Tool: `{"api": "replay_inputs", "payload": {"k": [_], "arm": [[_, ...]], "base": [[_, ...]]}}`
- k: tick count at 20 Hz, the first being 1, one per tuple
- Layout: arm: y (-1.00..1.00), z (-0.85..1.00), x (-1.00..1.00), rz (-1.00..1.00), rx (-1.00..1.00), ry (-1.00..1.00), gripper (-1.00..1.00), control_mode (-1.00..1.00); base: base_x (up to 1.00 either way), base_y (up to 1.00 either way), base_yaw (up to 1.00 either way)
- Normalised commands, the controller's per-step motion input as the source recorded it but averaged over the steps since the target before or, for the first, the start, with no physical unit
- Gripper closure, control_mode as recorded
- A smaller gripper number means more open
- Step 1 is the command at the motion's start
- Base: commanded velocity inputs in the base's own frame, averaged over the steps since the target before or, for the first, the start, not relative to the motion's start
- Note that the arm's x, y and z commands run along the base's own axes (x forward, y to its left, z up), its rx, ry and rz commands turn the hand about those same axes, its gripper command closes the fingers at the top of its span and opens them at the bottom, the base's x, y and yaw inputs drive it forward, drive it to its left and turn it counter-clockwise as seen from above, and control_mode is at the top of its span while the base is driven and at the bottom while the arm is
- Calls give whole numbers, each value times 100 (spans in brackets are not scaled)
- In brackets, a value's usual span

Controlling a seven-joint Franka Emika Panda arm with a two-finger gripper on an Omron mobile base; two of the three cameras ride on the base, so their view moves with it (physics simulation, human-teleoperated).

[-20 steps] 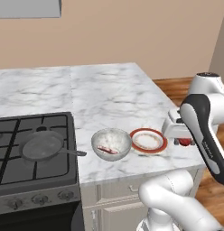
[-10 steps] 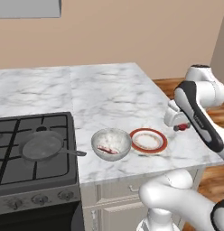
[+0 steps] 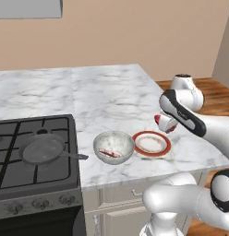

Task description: Place one of the steaks on the plate and the other in the bowl. Then place the bowl in the fridge.

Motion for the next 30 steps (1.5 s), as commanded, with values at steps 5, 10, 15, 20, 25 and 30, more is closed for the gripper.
{"api": "replay_inputs", "payload": {"k": [5,10,15,20,25,30], "arm": [[0,-83,42,25,0,-1,100,-100],[-27,-60,40,16,0,0,100,-100],[-27,-14,50,17,2,-1,100,-100],[-7,-11,27,12,1,-1,100,-100],[-12,-17,5,4,2,0,100,-100],[-31,-20,5,7,4,0,100,-100]], "base": [[0,0,0],[0,0,0],[0,0,0],[0,0,0],[0,0,0],[0,0,0]]}}
